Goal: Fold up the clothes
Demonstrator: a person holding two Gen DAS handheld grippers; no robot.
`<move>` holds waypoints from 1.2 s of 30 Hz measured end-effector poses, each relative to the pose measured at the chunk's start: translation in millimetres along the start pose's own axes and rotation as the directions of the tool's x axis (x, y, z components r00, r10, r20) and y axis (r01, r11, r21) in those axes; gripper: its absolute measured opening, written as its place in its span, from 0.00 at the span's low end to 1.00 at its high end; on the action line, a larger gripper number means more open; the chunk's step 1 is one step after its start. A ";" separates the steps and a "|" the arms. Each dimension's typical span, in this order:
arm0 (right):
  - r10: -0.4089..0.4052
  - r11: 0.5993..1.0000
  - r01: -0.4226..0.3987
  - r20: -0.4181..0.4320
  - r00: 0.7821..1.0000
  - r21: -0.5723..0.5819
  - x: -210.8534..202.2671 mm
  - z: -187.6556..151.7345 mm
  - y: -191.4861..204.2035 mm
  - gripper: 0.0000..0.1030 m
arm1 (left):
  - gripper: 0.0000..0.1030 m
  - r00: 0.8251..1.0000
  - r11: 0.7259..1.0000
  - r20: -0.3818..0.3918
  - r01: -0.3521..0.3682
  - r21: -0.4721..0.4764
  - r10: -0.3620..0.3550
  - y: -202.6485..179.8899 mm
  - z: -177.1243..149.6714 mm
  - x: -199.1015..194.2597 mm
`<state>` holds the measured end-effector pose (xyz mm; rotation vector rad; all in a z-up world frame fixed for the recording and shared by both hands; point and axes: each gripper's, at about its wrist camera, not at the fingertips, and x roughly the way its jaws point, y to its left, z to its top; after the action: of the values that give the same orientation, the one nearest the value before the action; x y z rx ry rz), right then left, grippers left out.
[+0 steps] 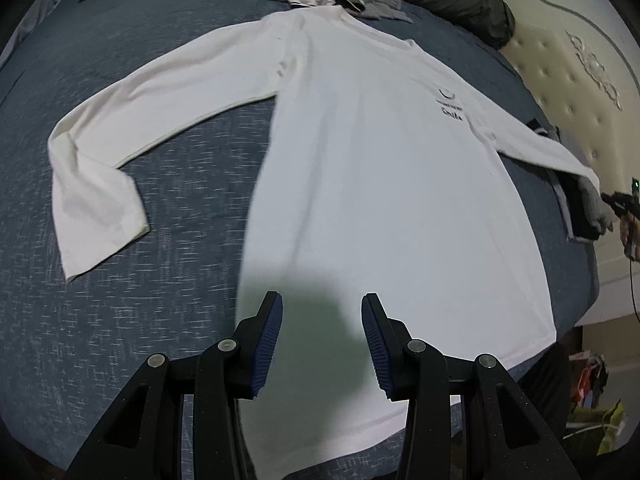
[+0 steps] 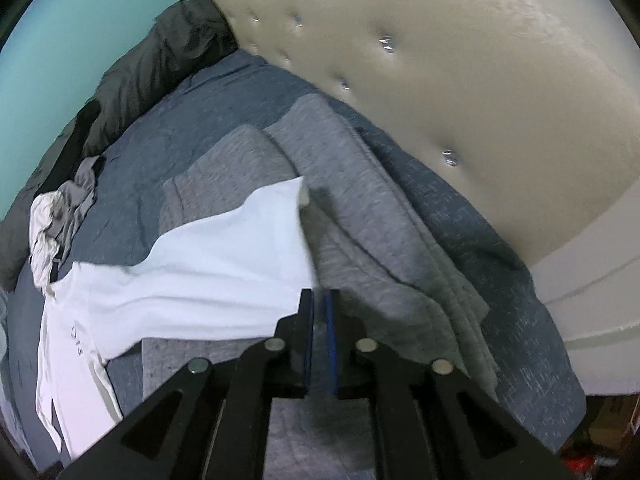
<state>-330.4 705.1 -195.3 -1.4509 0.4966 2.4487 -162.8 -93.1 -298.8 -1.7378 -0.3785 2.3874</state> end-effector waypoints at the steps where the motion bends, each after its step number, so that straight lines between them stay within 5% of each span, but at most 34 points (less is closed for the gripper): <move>1: 0.001 1.000 -0.001 0.008 1.000 0.002 -4.7 0.6 -1.0 0.06 | 0.44 1.000 1.000 0.004 -0.002 -0.006 0.002 3.5 0.5 -1.7; 10: 0.071 0.997 -0.069 0.164 0.984 -0.017 -48.7 -12.3 19.4 0.06 | 0.44 0.992 0.992 0.064 -0.099 -0.084 0.105 60.8 21.2 -9.5; 21: 0.233 0.971 -0.210 0.252 0.939 -0.114 -70.8 -67.5 107.3 0.07 | 0.52 0.974 0.948 0.106 -0.165 -0.274 0.200 147.9 23.9 -12.3; 27: 0.342 0.936 -0.312 0.200 0.918 -0.166 -57.9 -110.4 157.4 0.11 | 0.58 0.971 0.943 0.101 -0.183 -0.276 0.218 159.7 24.2 2.6; 36: 0.361 0.918 -0.334 0.099 0.928 -0.214 -32.5 -159.5 201.6 0.11 | 0.58 0.962 0.930 0.089 -0.222 -0.294 0.258 182.7 20.3 16.8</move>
<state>-265.2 454.5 -205.1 -1.3468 0.5397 2.9286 -184.4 -265.0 -362.6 -1.8467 -0.5798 2.7433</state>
